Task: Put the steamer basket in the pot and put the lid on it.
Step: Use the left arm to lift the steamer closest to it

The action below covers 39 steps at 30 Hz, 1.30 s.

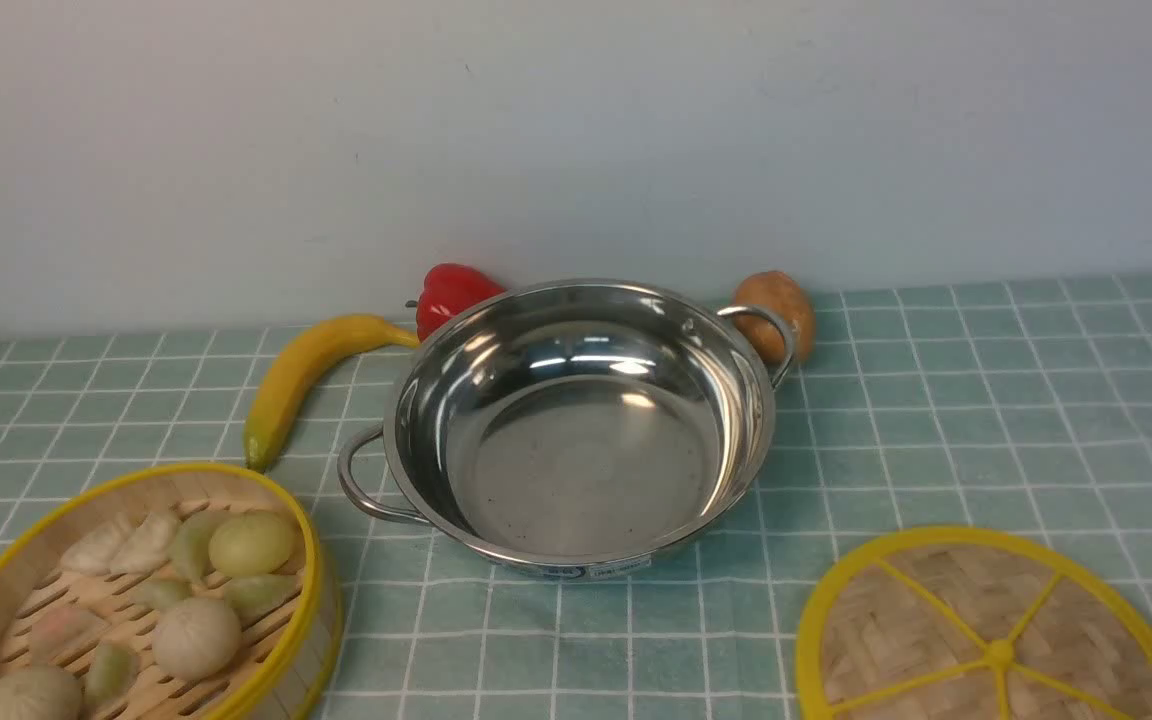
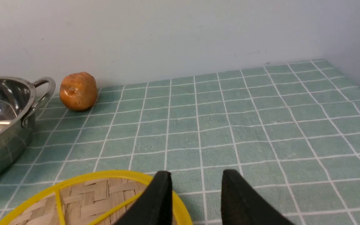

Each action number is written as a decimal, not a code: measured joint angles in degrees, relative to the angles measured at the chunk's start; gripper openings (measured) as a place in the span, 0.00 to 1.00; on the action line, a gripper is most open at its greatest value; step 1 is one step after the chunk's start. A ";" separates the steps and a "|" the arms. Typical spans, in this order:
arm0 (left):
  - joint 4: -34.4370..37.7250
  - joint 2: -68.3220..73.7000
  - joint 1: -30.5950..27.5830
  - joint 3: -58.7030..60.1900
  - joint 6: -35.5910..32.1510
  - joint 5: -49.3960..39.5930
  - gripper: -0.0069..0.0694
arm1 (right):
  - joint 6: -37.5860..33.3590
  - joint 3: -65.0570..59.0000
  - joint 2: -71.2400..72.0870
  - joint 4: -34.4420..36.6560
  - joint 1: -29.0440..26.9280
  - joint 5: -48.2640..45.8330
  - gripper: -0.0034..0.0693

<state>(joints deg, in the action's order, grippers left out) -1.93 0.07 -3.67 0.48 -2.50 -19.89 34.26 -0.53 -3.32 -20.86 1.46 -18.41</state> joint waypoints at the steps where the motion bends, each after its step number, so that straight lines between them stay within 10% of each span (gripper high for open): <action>1: 0.00 0.00 0.00 0.00 0.00 0.00 0.41 | 0.00 0.00 0.00 0.00 0.00 0.00 0.38; 30: 0.00 0.00 0.00 0.00 0.36 0.28 0.41 | 0.00 0.00 0.00 0.00 0.00 0.00 0.38; 39: 15.67 -0.09 0.00 0.00 7.82 15.66 0.41 | 0.00 0.00 0.00 0.00 0.00 0.00 0.38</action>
<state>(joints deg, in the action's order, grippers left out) 13.74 -0.02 -3.67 0.48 5.32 -4.23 34.26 -0.53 -3.32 -20.86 1.46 -18.41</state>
